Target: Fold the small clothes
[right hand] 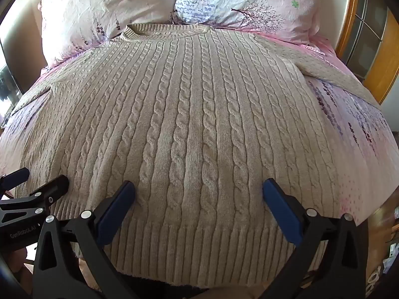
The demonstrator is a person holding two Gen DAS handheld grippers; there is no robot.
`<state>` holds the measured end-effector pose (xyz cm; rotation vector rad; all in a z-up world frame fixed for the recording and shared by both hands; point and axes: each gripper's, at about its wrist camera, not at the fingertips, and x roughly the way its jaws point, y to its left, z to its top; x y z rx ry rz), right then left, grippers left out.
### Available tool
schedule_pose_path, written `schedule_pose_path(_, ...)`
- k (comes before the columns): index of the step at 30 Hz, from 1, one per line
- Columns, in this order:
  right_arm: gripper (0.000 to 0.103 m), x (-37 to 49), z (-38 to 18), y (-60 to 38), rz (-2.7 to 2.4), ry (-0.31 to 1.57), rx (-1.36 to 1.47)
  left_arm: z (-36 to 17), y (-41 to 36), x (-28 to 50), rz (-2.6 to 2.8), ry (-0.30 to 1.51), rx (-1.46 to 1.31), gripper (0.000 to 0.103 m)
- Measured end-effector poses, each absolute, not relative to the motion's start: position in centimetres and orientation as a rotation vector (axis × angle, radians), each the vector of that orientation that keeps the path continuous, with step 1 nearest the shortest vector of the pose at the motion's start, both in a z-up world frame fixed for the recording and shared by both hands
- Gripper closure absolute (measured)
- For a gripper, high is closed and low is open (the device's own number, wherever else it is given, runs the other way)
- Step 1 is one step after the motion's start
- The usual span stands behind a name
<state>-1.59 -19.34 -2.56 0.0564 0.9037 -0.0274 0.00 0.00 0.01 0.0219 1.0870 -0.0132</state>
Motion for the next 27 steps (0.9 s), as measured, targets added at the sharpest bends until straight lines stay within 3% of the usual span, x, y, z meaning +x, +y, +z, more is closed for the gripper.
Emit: schedule_pose_path(27,0.001,-1.47,-2.63,-19.38,-0.028,0.905,0.058,0.2,-0.11,-0.31,-0.012,1.085,0.02,0.002)
